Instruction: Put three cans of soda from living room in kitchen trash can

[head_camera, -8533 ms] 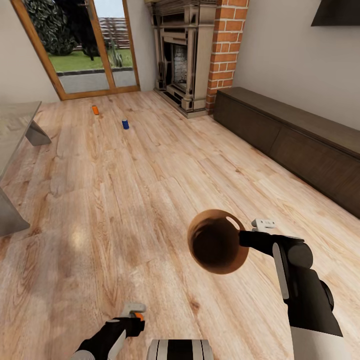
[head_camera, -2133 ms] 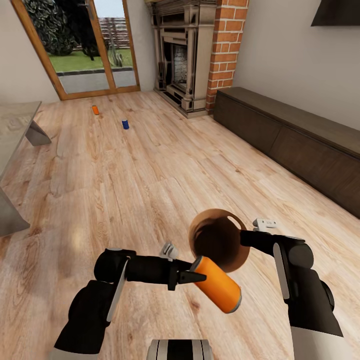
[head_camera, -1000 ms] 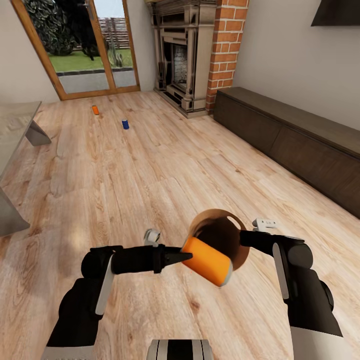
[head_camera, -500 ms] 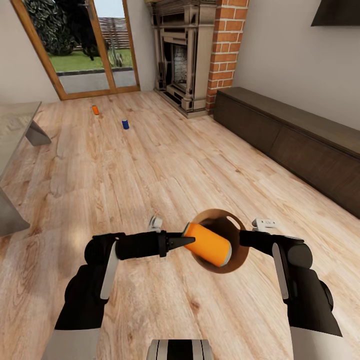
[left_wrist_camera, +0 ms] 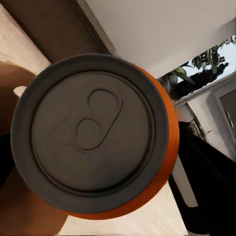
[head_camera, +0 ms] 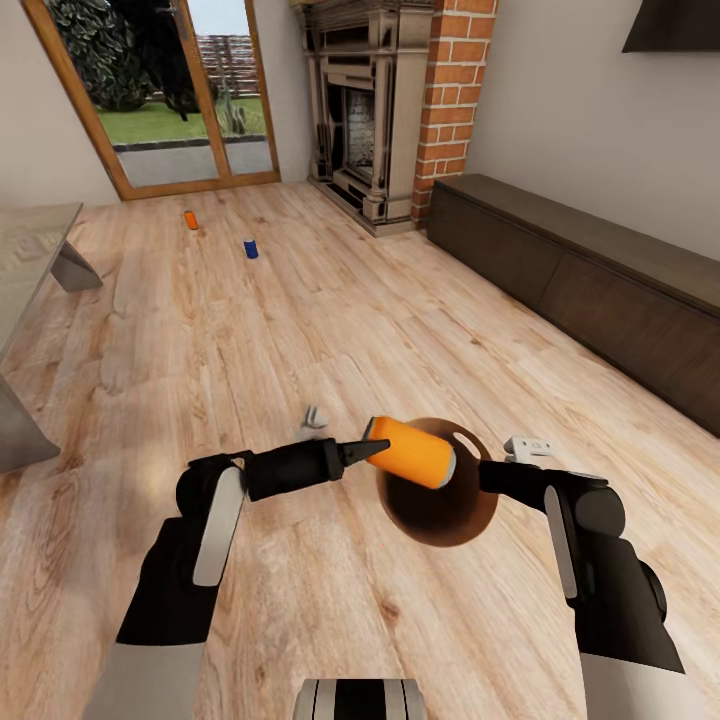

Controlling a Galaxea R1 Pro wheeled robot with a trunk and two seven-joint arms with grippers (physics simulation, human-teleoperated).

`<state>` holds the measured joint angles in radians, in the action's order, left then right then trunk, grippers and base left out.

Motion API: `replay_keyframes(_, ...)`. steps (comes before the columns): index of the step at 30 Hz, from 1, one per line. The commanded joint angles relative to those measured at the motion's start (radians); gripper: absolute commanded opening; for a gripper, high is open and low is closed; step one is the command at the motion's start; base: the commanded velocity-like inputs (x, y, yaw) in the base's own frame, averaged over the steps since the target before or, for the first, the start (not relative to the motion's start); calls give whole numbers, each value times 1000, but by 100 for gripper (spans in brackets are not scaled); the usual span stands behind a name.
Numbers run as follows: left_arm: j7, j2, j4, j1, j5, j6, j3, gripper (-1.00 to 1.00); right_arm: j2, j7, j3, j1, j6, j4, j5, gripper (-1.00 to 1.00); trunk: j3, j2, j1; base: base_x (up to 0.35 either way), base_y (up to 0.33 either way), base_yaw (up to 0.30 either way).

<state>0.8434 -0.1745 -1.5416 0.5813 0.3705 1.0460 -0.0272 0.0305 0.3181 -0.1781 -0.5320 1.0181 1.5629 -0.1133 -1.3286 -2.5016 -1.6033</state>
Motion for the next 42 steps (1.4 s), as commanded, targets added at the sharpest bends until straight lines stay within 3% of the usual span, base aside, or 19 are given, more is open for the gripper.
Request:
replay_keyframes(1, -27, 0, 0, 0, 8, 1, -26, -100, 0, 7, 0, 0, 3, 0, 26, -100, 0, 0, 0, 0, 0, 0)
replay_keyframes(3, -84, 0, 0, 0, 12, 1, -88, -100, 0, 7, 0, 0, 3, 0, 26, -100, 0, 0, 0, 0, 0, 0)
replay_keyframes(5, -123, 0, 0, 0, 14, 0, -120, -100, -1, 7, 0, 0, 3, 0, 26, -100, 0, 0, 0, 0, 0, 0)
replay_keyframes(9, -159, 0, -1, 0, 14, -2, -146, -100, 0, 7, 0, 0, 4, 0, 26, -100, 0, 0, 0, 0, 0, 0)
replay_keyframes(15, -305, 0, -3, 0, 15, -5, -234, -100, -1, 7, 0, 0, 4, -1, 26, -100, 0, 0, 0, 0, 0, 0)
replay_keyframes(22, -348, 0, -4, 0, 15, -6, -243, -100, 0, 7, 0, 0, 4, -1, 26, -100, 0, 0, 0, 0, 0, 0)
replay_keyframes(25, -424, 0, -5, 0, 15, -9, -245, -100, 0, 7, 0, 1, 4, -1, 24, -100, 0, 0, 0, 0, 0, 0)
replay_keyframes(30, -477, 0, -5, 0, 15, -10, -248, -100, 0, 7, 0, 1, 4, -1, 24, -100, 0, 0, 0, 0, 0, 0)
replay_keyframes(37, -602, 0, -5, 0, 15, -11, -350, -100, 0, 7, 2, 1, 4, -1, 24, -100, 0, 0, 0, 0, 0, 0)
replay_keyframes(41, -627, 0, -5, 0, 15, -12, -360, -100, 0, 7, 2, 1, 4, -1, 23, -100, 0, 0, 0, 0, 0, 0)
replay_keyframes(42, -665, 0, -5, 1, 15, -12, -366, -100, 0, 7, 2, 1, 4, -1, 23, -100, 0, 0, 0, 0, 0, 0)
